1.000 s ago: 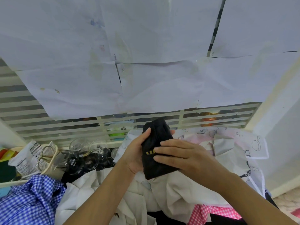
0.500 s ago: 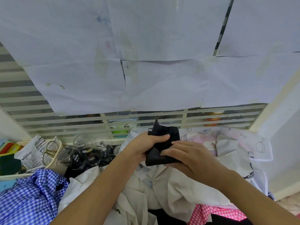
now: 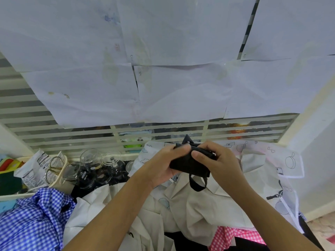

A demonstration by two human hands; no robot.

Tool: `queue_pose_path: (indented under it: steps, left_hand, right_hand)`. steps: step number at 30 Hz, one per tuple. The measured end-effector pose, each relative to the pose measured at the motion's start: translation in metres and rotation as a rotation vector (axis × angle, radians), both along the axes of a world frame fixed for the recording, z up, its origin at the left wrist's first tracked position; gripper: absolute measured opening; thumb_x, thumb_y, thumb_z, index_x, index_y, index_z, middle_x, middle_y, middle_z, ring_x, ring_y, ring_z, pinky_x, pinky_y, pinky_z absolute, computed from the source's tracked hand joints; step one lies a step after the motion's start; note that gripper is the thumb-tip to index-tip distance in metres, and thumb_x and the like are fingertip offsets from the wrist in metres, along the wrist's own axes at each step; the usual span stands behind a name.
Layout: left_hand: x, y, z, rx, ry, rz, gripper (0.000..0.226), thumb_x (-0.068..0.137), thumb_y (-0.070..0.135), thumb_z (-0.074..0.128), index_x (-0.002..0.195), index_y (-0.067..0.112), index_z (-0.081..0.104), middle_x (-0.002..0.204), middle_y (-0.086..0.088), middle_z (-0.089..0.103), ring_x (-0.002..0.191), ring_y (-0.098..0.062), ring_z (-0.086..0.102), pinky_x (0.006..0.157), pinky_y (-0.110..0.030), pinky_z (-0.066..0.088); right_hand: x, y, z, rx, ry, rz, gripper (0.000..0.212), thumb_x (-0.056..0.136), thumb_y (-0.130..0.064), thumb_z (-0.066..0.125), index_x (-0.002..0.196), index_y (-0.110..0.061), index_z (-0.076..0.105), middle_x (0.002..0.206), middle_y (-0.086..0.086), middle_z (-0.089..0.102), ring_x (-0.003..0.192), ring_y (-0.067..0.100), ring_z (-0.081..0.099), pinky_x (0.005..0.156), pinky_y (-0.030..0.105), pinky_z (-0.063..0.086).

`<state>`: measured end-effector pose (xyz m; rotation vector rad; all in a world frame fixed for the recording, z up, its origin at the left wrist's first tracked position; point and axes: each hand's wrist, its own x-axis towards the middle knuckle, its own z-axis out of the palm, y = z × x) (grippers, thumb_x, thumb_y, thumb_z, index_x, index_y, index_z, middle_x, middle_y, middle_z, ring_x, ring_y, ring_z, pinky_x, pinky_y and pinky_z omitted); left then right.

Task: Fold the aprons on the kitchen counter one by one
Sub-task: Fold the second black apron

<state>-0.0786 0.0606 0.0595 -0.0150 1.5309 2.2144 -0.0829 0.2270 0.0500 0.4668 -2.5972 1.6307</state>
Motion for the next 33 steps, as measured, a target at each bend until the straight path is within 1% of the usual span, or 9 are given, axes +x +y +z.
queue_pose_path:
  steps: [6, 10, 12, 15, 17, 22, 26, 30, 33]
  left_hand:
    - [-0.003, 0.003, -0.006, -0.257, 0.092, 0.029, 0.019, 0.083, 0.024, 0.065, 0.098, 0.013, 0.064, 0.090, -0.004, 0.072, 0.085, -0.013, 0.070, 0.077, -0.027, 0.056]
    - [-0.001, -0.013, 0.014, -0.436, 0.204, -0.278, 0.022, 0.077, 0.030, 0.064, 0.095, 0.018, 0.060, 0.086, 0.003, 0.069, 0.085, -0.011, 0.068, 0.081, -0.027, 0.055]
    - [-0.002, -0.018, 0.025, -0.542, 0.246, -0.426, 0.022, 0.077, 0.032, 0.063, 0.095, 0.019, 0.060, 0.085, 0.005, 0.069, 0.086, -0.012, 0.067, 0.079, -0.024, 0.054]
    - [-0.006, -0.025, 0.036, -0.731, 0.281, -0.511, 0.022, 0.084, 0.036, 0.067, 0.097, 0.019, 0.061, 0.089, -0.001, 0.070, 0.089, -0.019, 0.068, 0.079, -0.030, 0.057]
    - [-0.009, -0.029, 0.040, -0.839, 0.267, -0.551, 0.028, 0.085, 0.039, 0.068, 0.101, 0.016, 0.062, 0.097, -0.008, 0.070, 0.093, -0.024, 0.067, 0.084, -0.038, 0.054]
    - [-0.013, -0.038, 0.041, -0.958, 0.191, -0.573, 0.026, 0.089, 0.034, 0.063, 0.105, 0.014, 0.059, 0.091, 0.006, 0.064, 0.079, -0.004, 0.062, 0.067, -0.009, 0.049]
    - [-0.012, -0.044, 0.035, -0.932, 0.108, -0.493, 0.013, 0.091, 0.034, 0.060, 0.094, 0.022, 0.058, 0.086, 0.009, 0.064, 0.067, 0.005, 0.062, 0.059, -0.007, 0.046]
    - [-0.019, -0.039, 0.009, -0.723, 0.018, -0.178, 0.025, 0.090, 0.033, 0.061, 0.107, 0.014, 0.059, 0.101, -0.009, 0.070, 0.091, -0.020, 0.069, 0.079, -0.031, 0.058]
    - [-0.023, -0.026, -0.002, -0.420, -0.040, 0.165, 0.027, 0.095, 0.022, 0.055, 0.115, 0.005, 0.060, 0.105, -0.017, 0.070, 0.094, -0.027, 0.069, 0.078, -0.039, 0.059]
  right_hand:
    - [-0.006, 0.009, 0.004, 0.235, -0.002, -0.098, 0.029, 0.074, -0.042, 0.077, 0.088, -0.034, 0.053, 0.099, -0.010, 0.047, 0.093, 0.006, 0.046, 0.069, 0.014, 0.034]
    - [-0.013, 0.030, 0.011, -0.169, -0.428, 0.401, 0.070, 0.067, -0.059, 0.072, 0.125, -0.025, 0.050, 0.123, -0.007, 0.060, 0.119, 0.011, 0.055, 0.094, 0.025, 0.048]
    - [-0.015, 0.036, 0.008, -0.154, -0.474, 0.514, 0.083, 0.066, -0.068, 0.070, 0.132, -0.023, 0.047, 0.128, -0.003, 0.060, 0.122, 0.015, 0.054, 0.100, 0.029, 0.044]
    - [-0.017, 0.033, 0.005, -0.081, -0.487, 0.537, 0.057, 0.078, -0.045, 0.072, 0.116, -0.005, 0.060, 0.099, 0.009, 0.067, 0.092, 0.018, 0.065, 0.085, 0.029, 0.050]
    - [-0.021, 0.032, 0.009, -0.046, -0.470, 0.436, 0.039, 0.081, -0.043, 0.070, 0.090, -0.004, 0.069, 0.073, 0.005, 0.060, 0.068, 0.013, 0.055, 0.073, 0.024, 0.042]
    - [-0.022, 0.028, 0.022, -0.018, -0.435, 0.404, 0.032, 0.082, -0.041, 0.058, 0.068, -0.016, 0.070, 0.050, 0.002, 0.045, 0.048, 0.011, 0.042, 0.062, 0.018, 0.043]
    - [-0.026, 0.030, 0.026, -0.137, -0.558, 0.342, 0.032, 0.083, -0.037, 0.061, 0.071, -0.007, 0.063, 0.048, -0.002, 0.029, 0.045, 0.010, 0.026, 0.046, 0.018, 0.031]
    - [-0.012, 0.014, 0.025, 0.001, -0.455, 0.370, 0.023, 0.099, -0.023, 0.048, 0.087, -0.010, 0.062, 0.054, -0.001, 0.054, 0.043, 0.009, 0.039, 0.045, 0.018, 0.035]
    - [0.009, -0.012, 0.011, 0.133, -0.307, 0.341, 0.022, 0.101, -0.025, 0.043, 0.085, -0.020, 0.057, 0.069, -0.001, 0.065, 0.044, 0.003, 0.045, 0.046, 0.018, 0.039]
